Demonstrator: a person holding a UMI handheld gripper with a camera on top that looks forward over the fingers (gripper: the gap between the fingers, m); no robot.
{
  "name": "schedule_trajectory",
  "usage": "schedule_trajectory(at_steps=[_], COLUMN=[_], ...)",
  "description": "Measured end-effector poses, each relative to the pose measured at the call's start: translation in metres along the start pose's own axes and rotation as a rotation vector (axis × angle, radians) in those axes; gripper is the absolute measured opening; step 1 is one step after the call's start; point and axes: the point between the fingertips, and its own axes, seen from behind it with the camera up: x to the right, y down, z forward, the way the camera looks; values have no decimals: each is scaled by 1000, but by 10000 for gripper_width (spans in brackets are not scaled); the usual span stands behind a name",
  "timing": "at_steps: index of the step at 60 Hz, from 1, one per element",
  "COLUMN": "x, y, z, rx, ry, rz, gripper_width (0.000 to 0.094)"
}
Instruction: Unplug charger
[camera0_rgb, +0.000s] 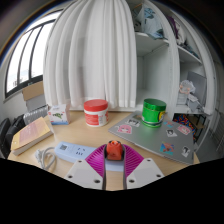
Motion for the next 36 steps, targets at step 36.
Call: schedule_trajectory(at_steps=[36], x=[43], y=[-102], z=[-83], rx=[261], ry=[15], rz=[-24], gripper_width=[145])
